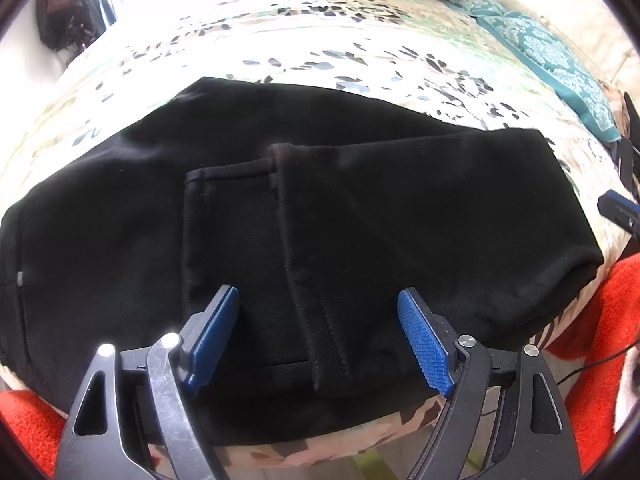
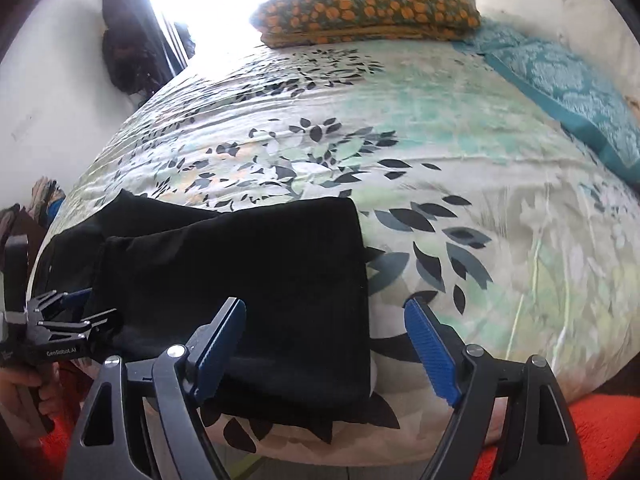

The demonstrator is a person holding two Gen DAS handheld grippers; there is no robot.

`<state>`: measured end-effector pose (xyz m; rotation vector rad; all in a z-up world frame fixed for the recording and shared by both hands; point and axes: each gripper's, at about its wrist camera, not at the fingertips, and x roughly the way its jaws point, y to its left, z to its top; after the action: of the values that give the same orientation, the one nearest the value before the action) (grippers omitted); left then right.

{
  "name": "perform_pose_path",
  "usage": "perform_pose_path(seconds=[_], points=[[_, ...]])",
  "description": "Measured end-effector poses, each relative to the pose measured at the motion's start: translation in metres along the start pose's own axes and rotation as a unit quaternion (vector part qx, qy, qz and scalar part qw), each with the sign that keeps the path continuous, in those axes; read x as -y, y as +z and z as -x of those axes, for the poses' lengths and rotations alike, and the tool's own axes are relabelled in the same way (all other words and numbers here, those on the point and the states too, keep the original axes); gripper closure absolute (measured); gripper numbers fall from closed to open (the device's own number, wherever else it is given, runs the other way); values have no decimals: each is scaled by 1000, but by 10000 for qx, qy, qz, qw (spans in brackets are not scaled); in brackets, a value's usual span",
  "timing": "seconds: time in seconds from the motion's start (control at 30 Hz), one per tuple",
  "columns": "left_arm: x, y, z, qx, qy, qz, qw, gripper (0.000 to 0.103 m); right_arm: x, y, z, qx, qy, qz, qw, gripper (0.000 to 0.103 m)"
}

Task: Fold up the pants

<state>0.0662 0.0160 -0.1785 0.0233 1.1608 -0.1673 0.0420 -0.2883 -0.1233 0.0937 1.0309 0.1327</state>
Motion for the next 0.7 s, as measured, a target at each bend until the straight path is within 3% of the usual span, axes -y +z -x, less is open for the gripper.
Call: perform_pose_path(seconds=[0.17, 0.27, 0.4, 0.5, 0.57, 0.7], points=[[-60, 11, 39, 578, -561, 764, 9938, 21, -1, -1, 6, 143, -2, -136, 9998, 22], [-79, 12, 40, 582, -897, 1101, 9882, 23, 9, 0, 7, 254, -72, -402, 9988, 21], [-35, 13, 26, 422, -585, 303, 9969, 27, 15, 1, 5, 247, 0, -651, 9976, 21], [-4, 18, 8, 163, -256, -226, 9993, 49, 9, 1, 5, 261, 15, -527, 9983, 21], [0, 19, -5, -55, -185, -170, 9997, 88, 5, 0, 6, 278, 39, -420, 9987, 21], [-19, 17, 24, 362, -423, 131, 9984, 93, 3, -1, 15, 449, 14, -279, 9986, 21]])
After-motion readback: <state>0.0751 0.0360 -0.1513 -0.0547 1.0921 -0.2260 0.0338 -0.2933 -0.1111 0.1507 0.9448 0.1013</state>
